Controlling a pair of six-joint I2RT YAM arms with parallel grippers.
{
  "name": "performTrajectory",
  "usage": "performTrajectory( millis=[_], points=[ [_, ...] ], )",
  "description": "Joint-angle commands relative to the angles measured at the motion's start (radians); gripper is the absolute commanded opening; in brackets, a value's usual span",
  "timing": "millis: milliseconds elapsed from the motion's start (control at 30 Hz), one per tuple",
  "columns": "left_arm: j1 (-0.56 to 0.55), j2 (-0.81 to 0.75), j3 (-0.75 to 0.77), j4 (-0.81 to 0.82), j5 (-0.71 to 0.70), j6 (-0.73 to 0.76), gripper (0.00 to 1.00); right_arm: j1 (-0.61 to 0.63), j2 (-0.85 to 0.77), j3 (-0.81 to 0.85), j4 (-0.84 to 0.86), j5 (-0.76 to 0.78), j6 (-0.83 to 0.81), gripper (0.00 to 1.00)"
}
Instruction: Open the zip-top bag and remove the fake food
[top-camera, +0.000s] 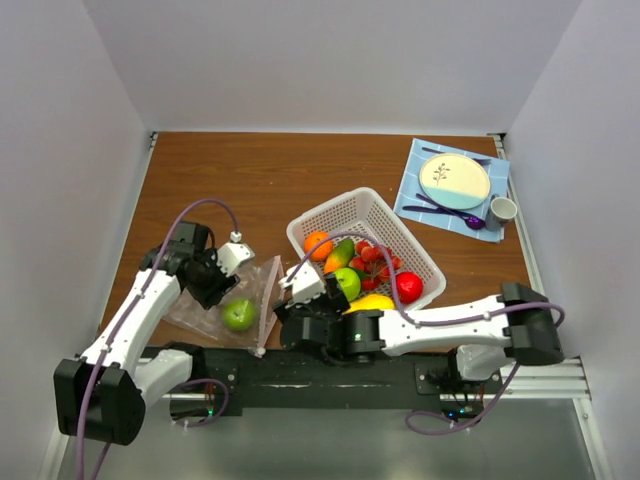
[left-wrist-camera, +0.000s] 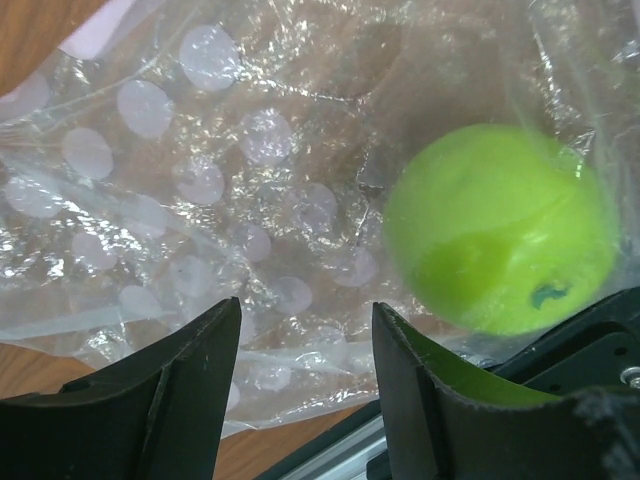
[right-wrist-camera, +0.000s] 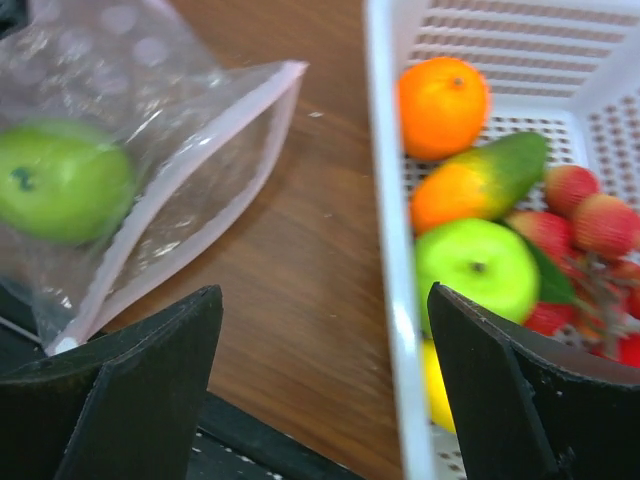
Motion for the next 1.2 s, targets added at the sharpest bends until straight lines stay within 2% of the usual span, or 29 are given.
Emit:
performTrajectory(
  millis=[0,200,667,833,967,1167],
  points=[
    [0.010,0.013,-0.047,0.032,-0.009,0.028,0.60,0.001,0.158,0.071,0.140,-0.085,-0.098,0.85],
    [0.009,0.062,-0.090,0.061,0.004,0.053,0.60,-0.006,0.294,0.082,0.295,-0.117,-0.210,0.84],
    [0.009,0.219,-0.022,0.110,0.047,0.053,0.61,-0.137,0.372,0.084,0.462,-0.269,-0.309,0.83],
    [0.007,0.278,-0.003,0.147,0.065,0.033,0.61,-0.135,0.434,0.101,0.462,-0.314,-0.286,0.81],
    [-0.002,0.344,0.074,0.161,0.091,-0.004,0.61,-0.103,0.446,0.081,0.492,-0.328,-0.240,0.80],
    [-0.102,0.441,0.183,0.173,0.096,-0.090,0.60,-0.032,0.460,0.088,0.489,-0.285,-0.186,0.80]
  ],
)
